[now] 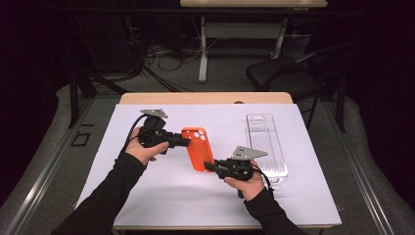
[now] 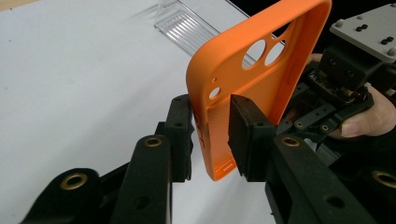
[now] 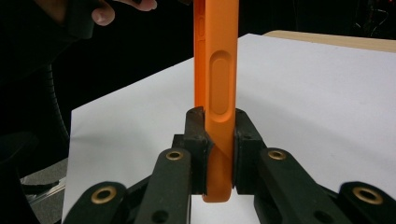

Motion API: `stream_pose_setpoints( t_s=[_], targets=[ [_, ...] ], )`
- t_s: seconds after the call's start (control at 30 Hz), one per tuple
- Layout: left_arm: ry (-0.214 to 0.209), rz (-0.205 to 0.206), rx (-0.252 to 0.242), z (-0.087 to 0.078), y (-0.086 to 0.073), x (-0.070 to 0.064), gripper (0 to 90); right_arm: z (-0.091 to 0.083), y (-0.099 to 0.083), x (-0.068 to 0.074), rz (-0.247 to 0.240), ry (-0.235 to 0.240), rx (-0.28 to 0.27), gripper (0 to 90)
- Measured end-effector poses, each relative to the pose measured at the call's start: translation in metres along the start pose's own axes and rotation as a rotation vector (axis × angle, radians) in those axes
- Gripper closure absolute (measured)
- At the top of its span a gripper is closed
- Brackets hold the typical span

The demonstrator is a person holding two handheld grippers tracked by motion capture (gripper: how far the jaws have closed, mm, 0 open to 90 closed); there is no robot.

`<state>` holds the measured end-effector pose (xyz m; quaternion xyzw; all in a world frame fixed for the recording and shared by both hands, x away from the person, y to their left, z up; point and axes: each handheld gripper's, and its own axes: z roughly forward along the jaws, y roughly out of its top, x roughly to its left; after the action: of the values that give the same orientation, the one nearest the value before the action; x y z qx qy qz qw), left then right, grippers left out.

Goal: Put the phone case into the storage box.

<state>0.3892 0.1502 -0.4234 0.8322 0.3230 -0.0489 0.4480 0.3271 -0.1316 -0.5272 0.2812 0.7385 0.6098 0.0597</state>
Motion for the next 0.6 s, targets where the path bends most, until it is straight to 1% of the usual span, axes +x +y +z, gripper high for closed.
stream_pose_setpoints(
  t_s=[0.23, 0.4, 0.53, 0.6],
  targets=[
    [-0.01, -0.021, 0.008, -0.0001, -0.0002, 0.0028, 73.8, 0.0005, -0.0003, 0.0001, -0.002, 0.001, 0.002, 80.3],
    [-0.007, -0.026, 0.014, 0.0, -0.0009, 0.0034, 74.0, 0.0009, -0.0006, 0.0004, -0.005, 0.002, 0.005, 80.3],
    [-0.022, -0.042, 0.014, 0.0005, -0.0011, 0.0055, 74.1, 0.0012, -0.0008, 0.0005, -0.009, 0.003, 0.006, 80.3],
    [-0.022, -0.046, 0.016, 0.001, -0.0013, 0.0064, 74.1, 0.0012, -0.0008, 0.0005, -0.01, 0.002, 0.007, 80.3]
  ],
)
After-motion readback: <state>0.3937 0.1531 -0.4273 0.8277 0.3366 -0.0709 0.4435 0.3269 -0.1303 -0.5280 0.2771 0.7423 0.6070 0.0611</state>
